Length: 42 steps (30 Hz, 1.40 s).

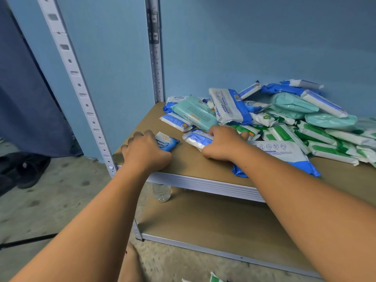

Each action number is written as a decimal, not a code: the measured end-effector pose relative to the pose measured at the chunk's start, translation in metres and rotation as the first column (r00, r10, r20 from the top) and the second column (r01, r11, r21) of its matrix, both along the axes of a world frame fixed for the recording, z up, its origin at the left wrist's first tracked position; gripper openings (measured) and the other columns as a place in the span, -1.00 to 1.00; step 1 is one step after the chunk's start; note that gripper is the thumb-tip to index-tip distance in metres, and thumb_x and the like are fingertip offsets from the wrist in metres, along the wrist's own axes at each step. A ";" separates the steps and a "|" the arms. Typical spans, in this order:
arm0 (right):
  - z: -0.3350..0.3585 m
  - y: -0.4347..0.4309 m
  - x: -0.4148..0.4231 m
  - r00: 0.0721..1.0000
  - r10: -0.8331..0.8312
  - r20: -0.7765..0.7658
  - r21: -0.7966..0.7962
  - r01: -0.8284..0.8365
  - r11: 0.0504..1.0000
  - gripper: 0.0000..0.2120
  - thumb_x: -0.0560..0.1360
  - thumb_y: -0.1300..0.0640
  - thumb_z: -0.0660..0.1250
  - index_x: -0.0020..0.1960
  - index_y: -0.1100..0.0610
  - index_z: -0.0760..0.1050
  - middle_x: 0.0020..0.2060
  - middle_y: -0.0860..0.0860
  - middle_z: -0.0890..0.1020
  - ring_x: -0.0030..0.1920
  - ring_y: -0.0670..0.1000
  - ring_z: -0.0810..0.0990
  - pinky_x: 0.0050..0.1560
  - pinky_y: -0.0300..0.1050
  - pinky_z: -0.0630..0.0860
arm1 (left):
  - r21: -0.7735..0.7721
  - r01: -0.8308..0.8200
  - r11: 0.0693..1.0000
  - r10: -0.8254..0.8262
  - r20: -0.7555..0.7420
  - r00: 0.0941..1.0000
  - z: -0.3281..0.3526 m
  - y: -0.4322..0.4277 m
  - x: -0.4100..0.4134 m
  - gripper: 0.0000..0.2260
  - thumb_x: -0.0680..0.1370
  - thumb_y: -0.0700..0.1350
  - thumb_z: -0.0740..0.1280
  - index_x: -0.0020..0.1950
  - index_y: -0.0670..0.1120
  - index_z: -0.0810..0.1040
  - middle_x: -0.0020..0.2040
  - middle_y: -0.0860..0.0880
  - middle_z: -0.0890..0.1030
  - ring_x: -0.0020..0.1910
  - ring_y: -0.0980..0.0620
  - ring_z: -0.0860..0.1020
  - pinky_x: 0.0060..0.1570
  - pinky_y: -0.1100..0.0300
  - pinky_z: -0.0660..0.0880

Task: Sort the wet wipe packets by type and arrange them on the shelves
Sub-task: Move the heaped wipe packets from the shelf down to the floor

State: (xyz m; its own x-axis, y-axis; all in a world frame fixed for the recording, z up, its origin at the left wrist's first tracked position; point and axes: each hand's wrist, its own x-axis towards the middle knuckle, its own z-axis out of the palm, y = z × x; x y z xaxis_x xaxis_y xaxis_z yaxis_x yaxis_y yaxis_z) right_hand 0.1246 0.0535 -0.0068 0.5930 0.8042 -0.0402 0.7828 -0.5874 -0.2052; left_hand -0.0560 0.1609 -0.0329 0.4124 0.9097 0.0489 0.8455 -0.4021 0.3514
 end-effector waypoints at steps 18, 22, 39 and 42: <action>0.019 -0.032 0.076 0.944 -0.328 0.020 0.038 0.327 0.944 -0.44 0.34 -0.10 0.35 0.30 0.01 0.37 0.27 0.04 0.47 0.42 0.17 0.28 0.29 0.23 0.25 | 0.133 0.418 0.899 -0.439 0.261 0.860 -0.004 -0.032 0.062 -0.33 0.39 0.08 0.21 0.49 -0.08 0.33 0.39 -0.04 0.46 0.33 -0.10 0.44 0.31 -0.03 0.42; 0.016 -0.028 0.081 0.942 -0.323 0.093 -0.042 0.328 0.944 -0.45 0.34 -0.20 0.37 0.23 0.03 0.37 0.27 0.05 0.46 0.43 0.17 0.25 0.28 0.25 0.20 | 0.089 0.491 0.866 -0.499 0.175 0.849 -0.009 -0.033 0.077 -0.32 0.35 0.08 0.22 0.49 -0.02 0.28 0.42 0.01 0.41 0.41 -0.04 0.37 0.40 -0.08 0.31; 0.043 -0.031 0.083 0.943 -0.331 0.047 -0.020 0.332 0.943 -0.46 0.22 -0.23 0.43 0.08 0.03 0.42 0.10 0.01 0.47 0.31 0.15 0.34 0.13 0.17 0.21 | 0.118 0.330 0.937 -0.314 -0.134 0.940 -0.003 -0.024 0.081 -0.42 0.41 0.37 0.32 0.29 0.04 0.46 0.26 -0.02 0.45 0.31 -0.11 0.37 0.25 -0.07 0.30; 0.054 -0.044 0.078 0.944 -0.326 -0.041 0.009 0.327 0.945 -0.41 0.12 -0.28 0.46 0.00 0.04 0.47 0.00 -0.01 0.54 0.17 0.15 0.48 0.20 0.11 0.33 | 0.161 0.279 0.947 -0.266 -0.099 0.959 -0.003 -0.026 0.069 -0.40 0.38 0.44 0.30 0.19 0.02 0.46 0.14 -0.01 0.55 0.20 -0.10 0.47 0.15 -0.03 0.35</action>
State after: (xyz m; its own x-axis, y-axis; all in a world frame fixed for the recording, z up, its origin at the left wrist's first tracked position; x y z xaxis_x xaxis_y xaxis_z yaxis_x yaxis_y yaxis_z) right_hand 0.2023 0.0093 0.0475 0.8214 0.5674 -0.0577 0.5398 -0.8062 -0.2423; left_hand 0.0135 0.1353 -0.0360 0.6520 0.7425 0.1535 0.7163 -0.6696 0.1963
